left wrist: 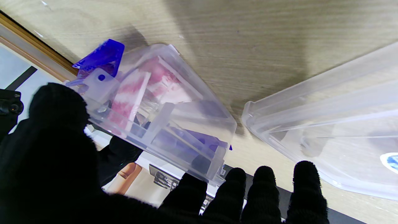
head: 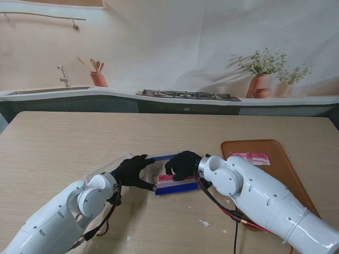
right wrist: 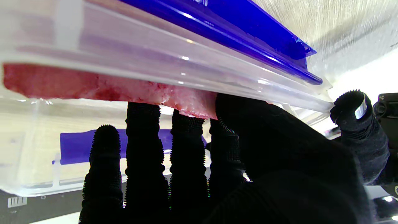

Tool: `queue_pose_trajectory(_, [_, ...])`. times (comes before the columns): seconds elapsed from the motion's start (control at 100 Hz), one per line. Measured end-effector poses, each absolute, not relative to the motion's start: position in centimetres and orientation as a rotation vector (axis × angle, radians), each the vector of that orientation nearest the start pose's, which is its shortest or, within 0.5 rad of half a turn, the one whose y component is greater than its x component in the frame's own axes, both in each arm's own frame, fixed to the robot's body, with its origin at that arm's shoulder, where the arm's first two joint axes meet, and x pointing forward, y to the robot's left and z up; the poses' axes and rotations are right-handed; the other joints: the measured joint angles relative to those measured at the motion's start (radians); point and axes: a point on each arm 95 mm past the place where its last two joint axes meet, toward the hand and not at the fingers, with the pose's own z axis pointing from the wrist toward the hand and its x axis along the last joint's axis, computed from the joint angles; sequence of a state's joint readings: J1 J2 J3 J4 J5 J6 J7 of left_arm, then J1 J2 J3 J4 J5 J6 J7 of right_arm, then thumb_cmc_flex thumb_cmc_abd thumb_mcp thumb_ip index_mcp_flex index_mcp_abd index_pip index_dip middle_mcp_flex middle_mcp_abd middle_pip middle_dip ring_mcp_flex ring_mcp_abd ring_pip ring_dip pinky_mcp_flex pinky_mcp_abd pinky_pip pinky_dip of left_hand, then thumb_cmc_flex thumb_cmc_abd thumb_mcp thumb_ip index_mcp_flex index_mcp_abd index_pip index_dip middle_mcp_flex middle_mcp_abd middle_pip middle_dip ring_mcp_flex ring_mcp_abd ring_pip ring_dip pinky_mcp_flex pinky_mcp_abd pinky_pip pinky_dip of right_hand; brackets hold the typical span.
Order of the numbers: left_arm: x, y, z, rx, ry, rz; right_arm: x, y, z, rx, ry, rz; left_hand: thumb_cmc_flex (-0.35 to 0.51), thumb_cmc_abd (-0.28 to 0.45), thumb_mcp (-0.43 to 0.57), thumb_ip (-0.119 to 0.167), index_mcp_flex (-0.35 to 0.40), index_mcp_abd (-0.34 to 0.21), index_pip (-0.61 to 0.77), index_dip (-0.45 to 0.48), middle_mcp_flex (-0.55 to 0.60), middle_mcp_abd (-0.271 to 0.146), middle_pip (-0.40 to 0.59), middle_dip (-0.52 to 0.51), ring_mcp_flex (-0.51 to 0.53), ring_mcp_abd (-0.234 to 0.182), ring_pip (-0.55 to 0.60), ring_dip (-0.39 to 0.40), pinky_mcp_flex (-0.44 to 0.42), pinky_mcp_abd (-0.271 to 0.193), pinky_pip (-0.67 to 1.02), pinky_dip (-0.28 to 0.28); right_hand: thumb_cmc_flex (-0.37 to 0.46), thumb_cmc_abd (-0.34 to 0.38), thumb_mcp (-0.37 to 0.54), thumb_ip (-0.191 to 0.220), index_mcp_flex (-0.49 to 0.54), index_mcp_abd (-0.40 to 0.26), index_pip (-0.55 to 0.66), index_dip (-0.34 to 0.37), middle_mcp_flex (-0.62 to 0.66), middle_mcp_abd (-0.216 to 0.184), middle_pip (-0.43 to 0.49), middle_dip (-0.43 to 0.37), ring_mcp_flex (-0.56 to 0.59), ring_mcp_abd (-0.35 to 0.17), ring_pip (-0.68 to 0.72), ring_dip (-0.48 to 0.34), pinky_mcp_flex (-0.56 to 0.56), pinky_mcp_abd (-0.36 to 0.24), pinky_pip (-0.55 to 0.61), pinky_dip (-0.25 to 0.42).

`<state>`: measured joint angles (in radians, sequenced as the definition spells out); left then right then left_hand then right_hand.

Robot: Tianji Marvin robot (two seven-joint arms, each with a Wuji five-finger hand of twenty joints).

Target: Separate the bacon slices onto the tray

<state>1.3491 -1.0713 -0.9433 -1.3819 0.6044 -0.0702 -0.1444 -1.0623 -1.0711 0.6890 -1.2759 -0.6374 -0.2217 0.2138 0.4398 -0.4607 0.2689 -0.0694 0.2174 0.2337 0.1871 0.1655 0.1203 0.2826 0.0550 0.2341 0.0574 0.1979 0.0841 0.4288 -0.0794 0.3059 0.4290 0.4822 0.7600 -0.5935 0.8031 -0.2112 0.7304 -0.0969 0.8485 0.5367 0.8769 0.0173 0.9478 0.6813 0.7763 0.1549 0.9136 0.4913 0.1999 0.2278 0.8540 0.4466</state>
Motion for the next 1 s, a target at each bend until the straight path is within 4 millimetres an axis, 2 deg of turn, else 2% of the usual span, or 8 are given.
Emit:
queue_pose_trajectory(0.55, [42.0, -4.1, -37.6, -1.562, 1.767, -1.572, 46.6, 7.8, -30.2, 1.014, 2.007, 1.661, 0.0, 0.0, 0.0, 0.0, 0.0, 0.0, 0.0, 0.0, 0.0, 0.0, 0.0, 0.0, 0.0, 0.0, 0.0, 0.0, 0.0, 0.0, 0.0, 0.0, 0.001, -0.021, 0.008, -0.008, 0.014, -0.002, 0.013, 0.041, 0.001, 0.024, 0.0, 0.065, 0.0, 0.0, 0.017, 0.016, -0.001, 0.01, 0.0, -0.011])
queue_pose_trajectory(1.0, [42.0, -4.0, -37.6, -1.562, 1.766, -1.572, 46.7, 7.1, -29.5, 0.992, 1.925, 1.73, 0.0, 0.0, 0.0, 0.0, 0.0, 0.0, -0.001, 0.0, 0.0, 0.0, 0.0, 0.0, 0.0, 0.0, 0.0, 0.0, 0.0, 0.0, -0.001, 0.0, 0.001, -0.058, 0.042, -0.008, 0.038, -0.002, 0.013, 0.041, 0.013, 0.038, 0.0, 0.088, 0.0, 0.0, 0.027, 0.026, -0.001, 0.011, 0.0, -0.011])
